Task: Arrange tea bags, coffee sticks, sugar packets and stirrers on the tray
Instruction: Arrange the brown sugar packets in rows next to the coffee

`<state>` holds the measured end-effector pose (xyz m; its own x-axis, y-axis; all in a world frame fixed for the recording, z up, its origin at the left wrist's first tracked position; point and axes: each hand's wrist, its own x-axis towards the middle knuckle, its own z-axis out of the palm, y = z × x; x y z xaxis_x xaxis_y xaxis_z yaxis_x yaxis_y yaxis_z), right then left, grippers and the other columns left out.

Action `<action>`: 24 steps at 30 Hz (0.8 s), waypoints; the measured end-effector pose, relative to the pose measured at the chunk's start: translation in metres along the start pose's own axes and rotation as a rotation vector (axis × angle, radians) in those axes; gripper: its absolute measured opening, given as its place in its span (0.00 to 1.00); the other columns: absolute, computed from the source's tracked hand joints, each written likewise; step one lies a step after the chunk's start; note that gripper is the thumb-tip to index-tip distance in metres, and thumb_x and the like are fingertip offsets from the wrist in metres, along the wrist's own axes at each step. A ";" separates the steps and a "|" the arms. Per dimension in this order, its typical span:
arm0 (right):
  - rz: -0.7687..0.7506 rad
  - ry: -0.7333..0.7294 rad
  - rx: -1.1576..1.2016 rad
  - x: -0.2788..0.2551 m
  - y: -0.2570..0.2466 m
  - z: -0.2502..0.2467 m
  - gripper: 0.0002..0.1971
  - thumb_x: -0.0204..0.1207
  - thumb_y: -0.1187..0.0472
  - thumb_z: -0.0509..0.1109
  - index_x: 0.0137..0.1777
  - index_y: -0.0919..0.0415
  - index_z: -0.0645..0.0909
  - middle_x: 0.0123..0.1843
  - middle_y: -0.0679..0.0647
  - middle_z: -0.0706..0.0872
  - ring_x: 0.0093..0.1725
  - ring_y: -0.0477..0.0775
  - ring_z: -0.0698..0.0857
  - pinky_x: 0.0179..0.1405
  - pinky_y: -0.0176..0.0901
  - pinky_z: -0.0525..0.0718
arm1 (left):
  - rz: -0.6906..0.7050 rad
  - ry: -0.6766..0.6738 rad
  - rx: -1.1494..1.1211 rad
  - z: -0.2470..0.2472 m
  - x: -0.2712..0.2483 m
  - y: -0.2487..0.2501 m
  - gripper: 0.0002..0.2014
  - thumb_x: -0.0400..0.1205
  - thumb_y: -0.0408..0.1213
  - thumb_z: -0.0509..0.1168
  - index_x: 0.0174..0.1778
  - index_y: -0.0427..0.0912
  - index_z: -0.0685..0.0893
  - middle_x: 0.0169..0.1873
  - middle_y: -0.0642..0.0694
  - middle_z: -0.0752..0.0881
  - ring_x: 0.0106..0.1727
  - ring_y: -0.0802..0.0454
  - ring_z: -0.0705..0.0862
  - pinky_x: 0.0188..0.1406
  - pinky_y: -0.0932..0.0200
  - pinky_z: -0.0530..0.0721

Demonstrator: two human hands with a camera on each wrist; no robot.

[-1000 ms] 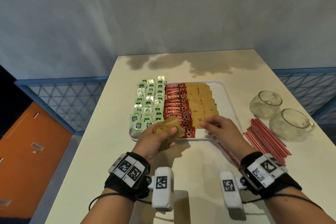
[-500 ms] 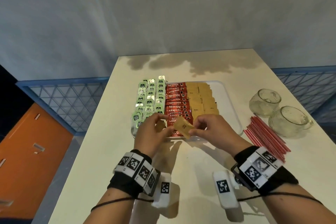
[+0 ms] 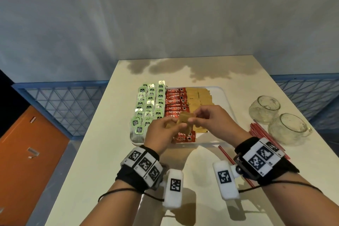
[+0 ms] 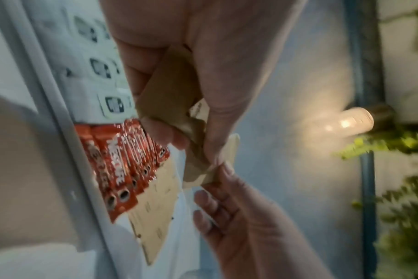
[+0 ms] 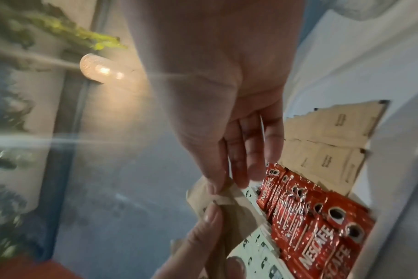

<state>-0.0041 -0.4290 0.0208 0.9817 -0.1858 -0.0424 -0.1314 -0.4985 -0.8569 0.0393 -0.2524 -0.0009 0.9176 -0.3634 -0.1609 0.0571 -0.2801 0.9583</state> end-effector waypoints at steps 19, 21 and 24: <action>0.352 0.004 -0.146 0.012 0.072 -0.004 0.12 0.81 0.59 0.72 0.46 0.70 0.82 0.33 0.60 0.85 0.29 0.55 0.83 0.27 0.43 0.84 | -0.406 -0.166 -0.819 -0.030 0.017 -0.012 0.18 0.90 0.36 0.53 0.69 0.34 0.81 0.60 0.37 0.88 0.52 0.45 0.91 0.50 0.52 0.91; 0.341 0.030 -0.197 0.015 0.074 0.000 0.13 0.80 0.57 0.72 0.46 0.70 0.82 0.34 0.63 0.87 0.29 0.54 0.82 0.34 0.49 0.86 | -0.411 -0.173 -0.835 -0.030 0.017 -0.014 0.19 0.90 0.38 0.52 0.70 0.34 0.80 0.61 0.37 0.88 0.52 0.44 0.90 0.52 0.51 0.89; 0.344 0.042 -0.265 0.018 0.080 0.003 0.15 0.79 0.53 0.73 0.43 0.67 0.82 0.34 0.59 0.88 0.31 0.54 0.83 0.46 0.55 0.89 | -0.412 -0.168 -0.840 -0.031 0.017 -0.016 0.19 0.90 0.39 0.52 0.70 0.35 0.80 0.61 0.37 0.88 0.51 0.45 0.89 0.54 0.50 0.88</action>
<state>0.0033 -0.4694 -0.0496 0.8687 -0.4110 -0.2765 -0.4863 -0.6007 -0.6346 0.0660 -0.2267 -0.0112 0.6977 -0.5198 -0.4930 0.6875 0.2922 0.6649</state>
